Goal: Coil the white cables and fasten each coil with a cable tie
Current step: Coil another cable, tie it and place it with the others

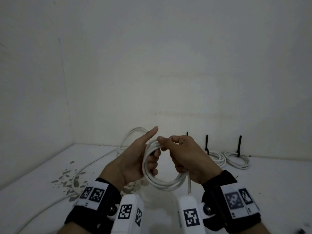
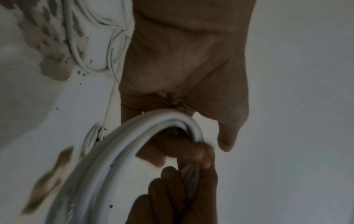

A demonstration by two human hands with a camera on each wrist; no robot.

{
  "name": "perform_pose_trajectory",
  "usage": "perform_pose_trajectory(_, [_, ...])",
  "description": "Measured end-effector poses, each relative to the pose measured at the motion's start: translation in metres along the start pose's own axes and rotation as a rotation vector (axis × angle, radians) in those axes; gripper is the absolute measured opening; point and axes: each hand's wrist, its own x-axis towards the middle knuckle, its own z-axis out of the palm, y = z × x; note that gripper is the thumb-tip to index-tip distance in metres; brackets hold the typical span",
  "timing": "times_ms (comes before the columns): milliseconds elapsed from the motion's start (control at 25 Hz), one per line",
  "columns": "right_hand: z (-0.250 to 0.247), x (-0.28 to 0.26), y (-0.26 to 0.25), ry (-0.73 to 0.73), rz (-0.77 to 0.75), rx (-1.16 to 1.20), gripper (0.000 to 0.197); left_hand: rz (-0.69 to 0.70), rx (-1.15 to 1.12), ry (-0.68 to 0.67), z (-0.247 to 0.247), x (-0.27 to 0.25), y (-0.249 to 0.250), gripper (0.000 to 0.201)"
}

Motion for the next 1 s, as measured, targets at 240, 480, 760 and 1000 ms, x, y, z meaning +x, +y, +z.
perform_pose_trajectory(240, [-0.001,0.003,0.009,0.023,0.01,0.004,0.044,-0.028,-0.131,0.075,0.009,0.006,-0.005,0.05])
perform_pose_trajectory(480, [0.0,0.006,0.008,0.158,-0.002,0.162,0.047,0.108,-0.157,0.302,0.023,0.012,0.0,0.053])
perform_pose_trajectory(760, [0.003,0.005,0.017,0.258,-0.037,0.198,0.042,0.131,-0.051,0.35,0.025,0.012,-0.008,0.056])
perform_pose_trajectory(1000, [-0.054,-0.006,0.018,0.169,0.122,-0.187,0.056,0.106,0.135,0.358,0.043,0.021,-0.031,0.049])
